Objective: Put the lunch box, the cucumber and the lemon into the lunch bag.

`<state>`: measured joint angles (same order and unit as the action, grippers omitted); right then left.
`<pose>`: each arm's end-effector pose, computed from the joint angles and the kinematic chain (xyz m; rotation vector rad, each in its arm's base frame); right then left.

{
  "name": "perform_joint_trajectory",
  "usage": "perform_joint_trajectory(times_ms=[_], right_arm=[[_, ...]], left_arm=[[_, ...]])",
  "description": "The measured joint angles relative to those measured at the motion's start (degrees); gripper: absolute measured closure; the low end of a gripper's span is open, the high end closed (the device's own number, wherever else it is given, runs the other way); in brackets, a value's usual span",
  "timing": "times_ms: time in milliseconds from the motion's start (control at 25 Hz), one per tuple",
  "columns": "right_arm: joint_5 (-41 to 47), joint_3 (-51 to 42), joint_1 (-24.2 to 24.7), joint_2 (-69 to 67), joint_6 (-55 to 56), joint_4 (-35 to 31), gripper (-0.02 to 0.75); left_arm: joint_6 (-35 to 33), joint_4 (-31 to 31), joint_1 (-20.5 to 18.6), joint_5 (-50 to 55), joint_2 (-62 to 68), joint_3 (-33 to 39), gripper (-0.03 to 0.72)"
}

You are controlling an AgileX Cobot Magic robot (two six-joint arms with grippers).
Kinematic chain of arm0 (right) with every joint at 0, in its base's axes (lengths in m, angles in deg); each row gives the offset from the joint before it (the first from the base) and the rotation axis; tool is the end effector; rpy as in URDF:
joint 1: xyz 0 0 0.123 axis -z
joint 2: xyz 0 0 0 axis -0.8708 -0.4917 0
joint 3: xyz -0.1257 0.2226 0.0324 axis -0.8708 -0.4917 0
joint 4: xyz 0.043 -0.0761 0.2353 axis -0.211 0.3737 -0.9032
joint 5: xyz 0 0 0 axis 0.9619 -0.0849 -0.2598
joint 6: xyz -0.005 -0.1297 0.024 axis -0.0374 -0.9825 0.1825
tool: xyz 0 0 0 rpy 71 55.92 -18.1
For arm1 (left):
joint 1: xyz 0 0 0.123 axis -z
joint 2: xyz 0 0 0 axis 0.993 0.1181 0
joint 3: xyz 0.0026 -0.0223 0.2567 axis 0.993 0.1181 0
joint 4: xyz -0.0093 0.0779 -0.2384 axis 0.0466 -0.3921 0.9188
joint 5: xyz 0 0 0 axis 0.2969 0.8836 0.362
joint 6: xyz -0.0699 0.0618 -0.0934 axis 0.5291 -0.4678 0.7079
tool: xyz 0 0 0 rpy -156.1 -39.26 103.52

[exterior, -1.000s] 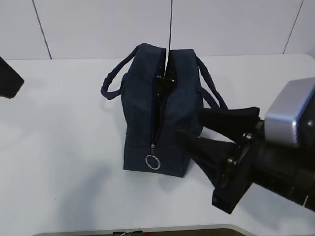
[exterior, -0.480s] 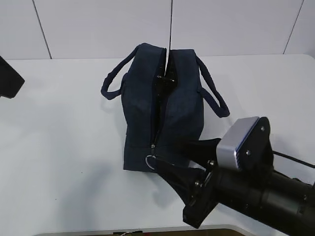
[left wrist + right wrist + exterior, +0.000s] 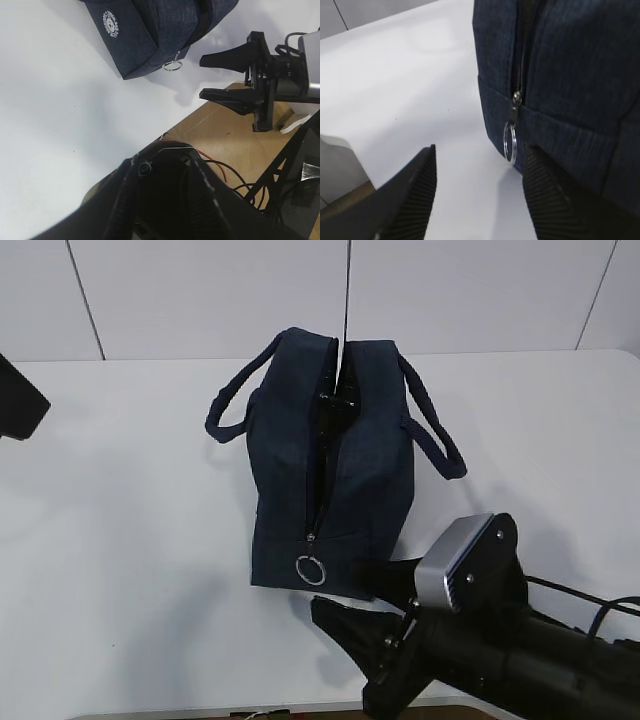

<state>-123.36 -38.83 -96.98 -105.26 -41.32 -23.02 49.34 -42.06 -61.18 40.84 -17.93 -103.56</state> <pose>0.2158 0.1958 0.0854 -0.7320 1.7323 0.6537 0.2067 -0.1396 0.3247 0.6370 2.5873 -0.6629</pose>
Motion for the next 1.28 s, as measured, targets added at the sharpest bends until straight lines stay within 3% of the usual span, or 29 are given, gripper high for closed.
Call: perform_joint_trajectory(times_ms=[1280], right_arm=[[1.05, 7.26, 0.00, -6.37, 8.71, 0.46, 0.291]], left_arm=[[0.00, 1.66, 0.00, 0.00, 0.00, 0.00, 0.446]])
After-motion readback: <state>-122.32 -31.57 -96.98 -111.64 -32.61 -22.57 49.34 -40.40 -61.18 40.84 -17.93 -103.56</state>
